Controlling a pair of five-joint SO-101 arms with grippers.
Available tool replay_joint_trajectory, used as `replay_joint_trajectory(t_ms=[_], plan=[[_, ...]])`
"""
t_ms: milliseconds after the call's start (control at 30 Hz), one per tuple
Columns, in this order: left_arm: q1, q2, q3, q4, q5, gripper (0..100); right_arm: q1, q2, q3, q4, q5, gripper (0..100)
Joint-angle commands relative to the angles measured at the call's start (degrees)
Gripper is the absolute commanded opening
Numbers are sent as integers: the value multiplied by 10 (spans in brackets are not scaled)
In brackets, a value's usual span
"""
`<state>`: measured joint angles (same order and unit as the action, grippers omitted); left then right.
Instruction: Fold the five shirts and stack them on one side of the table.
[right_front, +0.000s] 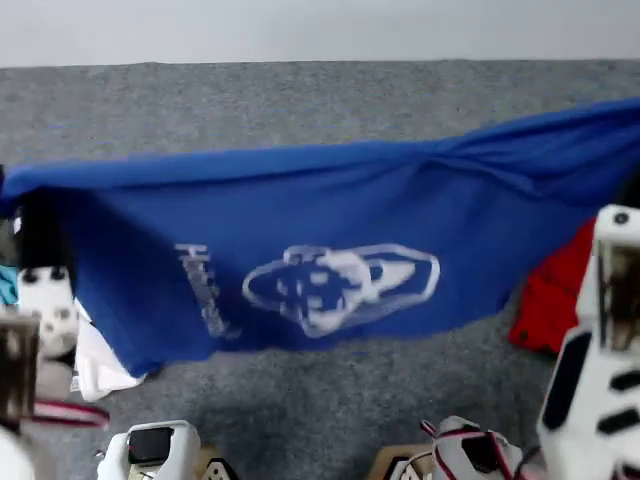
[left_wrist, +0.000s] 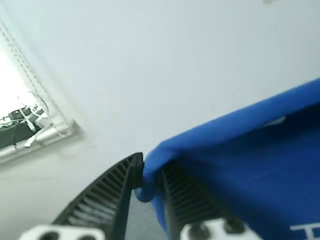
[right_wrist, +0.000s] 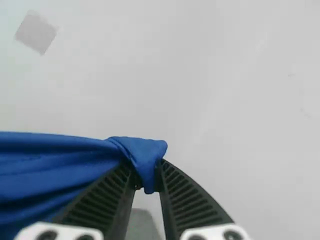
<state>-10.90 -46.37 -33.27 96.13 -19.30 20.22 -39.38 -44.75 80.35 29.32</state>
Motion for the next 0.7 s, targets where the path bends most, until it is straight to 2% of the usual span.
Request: replay_joint_trajectory(t_ms=[0,133,400,567,667], plan=[[-10,-18,-9,-2,-37,7,13,-16,-14,-22,26,11],[-11,-40,-12,-7,-47,7,14,-37,-14,-44,50,11],[-12,-84,-9,-113,-60,7,75,-88,-14,-90,53,11],[-60,-99,-9,-135,-73,6,80,-117,-14,-90,53,11],[-64,-101,-7,-131,-72,6,80,-120,-11,-81,50,11]])
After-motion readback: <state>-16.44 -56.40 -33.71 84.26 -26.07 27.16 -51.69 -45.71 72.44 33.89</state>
